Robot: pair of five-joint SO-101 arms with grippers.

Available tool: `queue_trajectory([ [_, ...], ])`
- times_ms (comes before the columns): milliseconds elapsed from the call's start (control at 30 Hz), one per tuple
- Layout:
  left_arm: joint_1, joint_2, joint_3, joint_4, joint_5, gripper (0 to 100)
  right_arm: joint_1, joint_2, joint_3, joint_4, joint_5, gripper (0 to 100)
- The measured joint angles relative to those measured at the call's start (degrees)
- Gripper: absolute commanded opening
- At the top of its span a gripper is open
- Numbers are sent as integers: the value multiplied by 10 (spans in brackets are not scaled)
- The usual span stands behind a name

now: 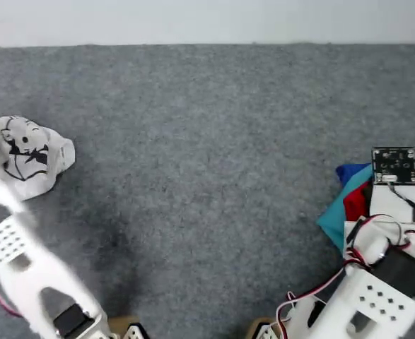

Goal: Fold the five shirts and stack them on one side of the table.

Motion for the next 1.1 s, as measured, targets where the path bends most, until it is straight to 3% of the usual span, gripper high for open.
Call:
queue_trajectory([
  [233, -82, 94, -54, -59, 0, 124, -51, 0, 0, 1, 1, 241],
  [367, -77, 142, -90, -92, 0, 111, -76, 0, 0, 1, 1, 241],
  [500, -69, 185, -134, -113, 0, 10, -84, 0, 0, 1, 1, 241],
  [667, -24, 214, -216, -48, 0, 12, -84, 0, 0, 1, 1, 241],
  [800, 66, 204, -284, 37, 3, 12, -84, 0, 0, 1, 1, 241],
  [1100, 345, -30, -238, 50, 0, 12, -84, -1, 13, 3, 1, 241],
])
